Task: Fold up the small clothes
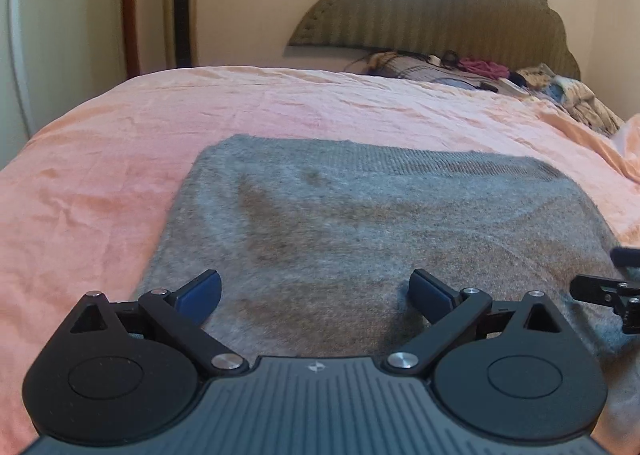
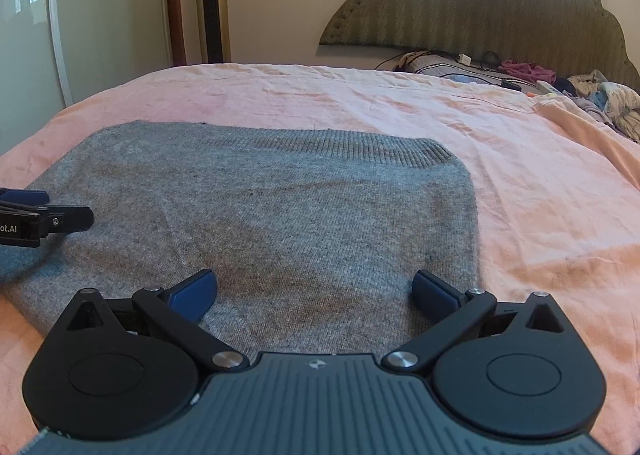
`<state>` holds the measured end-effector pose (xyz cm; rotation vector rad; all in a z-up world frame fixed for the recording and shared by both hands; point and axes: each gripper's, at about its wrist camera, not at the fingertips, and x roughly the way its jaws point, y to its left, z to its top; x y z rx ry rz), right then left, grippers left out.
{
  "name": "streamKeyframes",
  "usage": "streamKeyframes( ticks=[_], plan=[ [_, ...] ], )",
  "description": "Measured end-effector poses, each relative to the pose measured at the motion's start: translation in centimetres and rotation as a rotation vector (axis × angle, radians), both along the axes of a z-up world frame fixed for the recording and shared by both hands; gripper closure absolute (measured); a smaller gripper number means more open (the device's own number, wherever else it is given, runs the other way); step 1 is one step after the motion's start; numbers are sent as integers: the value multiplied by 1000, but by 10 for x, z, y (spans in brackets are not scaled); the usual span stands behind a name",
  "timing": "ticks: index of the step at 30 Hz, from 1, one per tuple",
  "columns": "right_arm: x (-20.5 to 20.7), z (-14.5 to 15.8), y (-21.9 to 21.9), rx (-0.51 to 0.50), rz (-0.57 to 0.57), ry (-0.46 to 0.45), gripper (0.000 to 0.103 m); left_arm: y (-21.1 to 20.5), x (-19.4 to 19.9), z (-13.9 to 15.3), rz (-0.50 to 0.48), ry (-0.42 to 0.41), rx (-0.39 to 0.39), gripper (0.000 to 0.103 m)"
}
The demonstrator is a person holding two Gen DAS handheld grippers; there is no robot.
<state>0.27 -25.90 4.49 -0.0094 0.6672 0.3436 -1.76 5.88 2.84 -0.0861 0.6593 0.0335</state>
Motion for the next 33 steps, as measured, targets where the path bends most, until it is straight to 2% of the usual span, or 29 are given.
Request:
streamKeyframes(
  ticks=[2,6,7,9,10,12,14,16,17,19,21,24,26,27,28,29,30,33],
  plan=[
    [-12,9,-22,135,-32,26,0,23,-24,8,58,-30,-129,2],
    [-36,10,-81,372,-187,126,0,79,-73,2,195,-34,-479,2],
    [-41,6,-94,424,-229,162,0,92,-85,-2,220,-38,-579,2],
    [-49,-1,-113,517,-265,231,0,106,-96,-10,237,-25,-731,2],
    [-54,-6,-119,552,-261,254,0,111,-98,-16,231,-22,-801,2],
    [-59,-7,-119,567,-246,271,0,114,-96,-20,235,-34,-866,2],
    [-56,-9,-116,597,-226,301,0,114,-87,-21,246,-42,-900,3],
    [-50,-13,-113,657,-210,332,0,112,-75,-19,269,-36,-874,3],
    [-47,-15,-111,685,-203,342,0,111,-69,-19,273,-31,-862,7],
    [-39,-18,-109,731,-198,347,0,110,-59,-22,296,2,-837,34],
    [-31,-21,-111,773,-210,346,0,111,-52,-27,315,45,-818,75],
    [-19,-23,-112,803,-207,355,0,115,-51,-32,323,58,-820,84],
    [-13,-22,-110,785,-187,358,8,115,-53,-32,335,71,-772,97],
    [-9,-23,-109,778,-168,366,24,115,-55,-33,339,65,-779,98],
    [-4,-26,-109,777,-159,391,54,115,-57,-32,344,60,-779,98],
    [0,-29,-109,771,-157,413,69,113,-59,-28,337,49,-768,99],
    [2,-27,-109,758,-147,411,88,111,-62,-24,325,32,-762,99],
    [-8,-4,-116,732,-96,350,88,113,-78,-8,271,-10,-768,99]
  ],
)
